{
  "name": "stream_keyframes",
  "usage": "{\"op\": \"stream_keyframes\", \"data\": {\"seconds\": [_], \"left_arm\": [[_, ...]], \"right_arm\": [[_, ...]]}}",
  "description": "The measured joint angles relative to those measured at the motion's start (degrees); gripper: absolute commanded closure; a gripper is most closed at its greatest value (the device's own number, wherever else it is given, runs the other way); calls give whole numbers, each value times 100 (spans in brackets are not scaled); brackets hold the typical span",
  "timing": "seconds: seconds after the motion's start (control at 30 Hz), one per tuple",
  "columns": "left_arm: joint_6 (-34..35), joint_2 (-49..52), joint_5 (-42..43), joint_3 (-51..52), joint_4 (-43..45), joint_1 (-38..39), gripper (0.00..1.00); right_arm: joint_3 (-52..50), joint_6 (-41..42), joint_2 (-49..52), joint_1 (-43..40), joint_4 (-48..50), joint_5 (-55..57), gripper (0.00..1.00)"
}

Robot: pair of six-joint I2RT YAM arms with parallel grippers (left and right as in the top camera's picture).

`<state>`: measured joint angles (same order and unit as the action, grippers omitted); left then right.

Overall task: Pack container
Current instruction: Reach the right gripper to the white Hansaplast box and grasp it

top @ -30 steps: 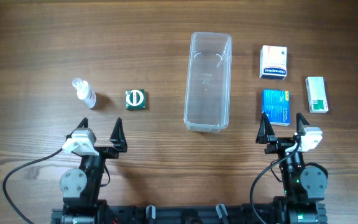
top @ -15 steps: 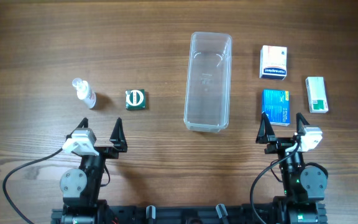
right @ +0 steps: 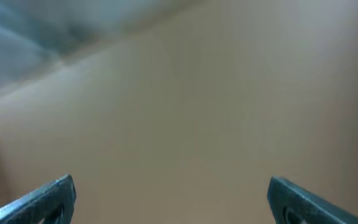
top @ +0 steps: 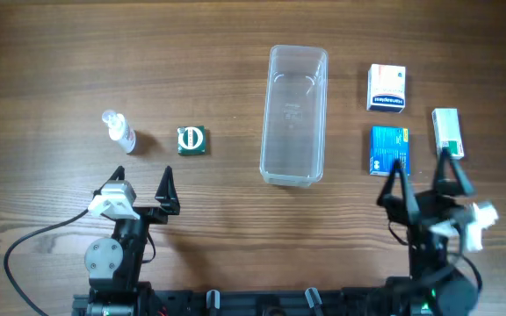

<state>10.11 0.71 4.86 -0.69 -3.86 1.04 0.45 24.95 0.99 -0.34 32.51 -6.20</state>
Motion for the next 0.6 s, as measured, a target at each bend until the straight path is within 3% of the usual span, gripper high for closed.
{"op": "stream_keyframes", "data": {"seconds": [0.1,0.27,0.37,0.6], "left_arm": [[0,0,0,0,-2,0,0],[0,-2,0,0,0,0,1],[0,-2,0,0,-2,0,0],[0,-2,0,0,0,0,0]], "right_arm": [[205,-286,61,0,367,-4,0],[1421,-1056,1167,0,-461,-24,0],[2590,-1569,2358,0,-1307,-24,0],[6081,-2573,5709,-9,-5202,415,0]]}}
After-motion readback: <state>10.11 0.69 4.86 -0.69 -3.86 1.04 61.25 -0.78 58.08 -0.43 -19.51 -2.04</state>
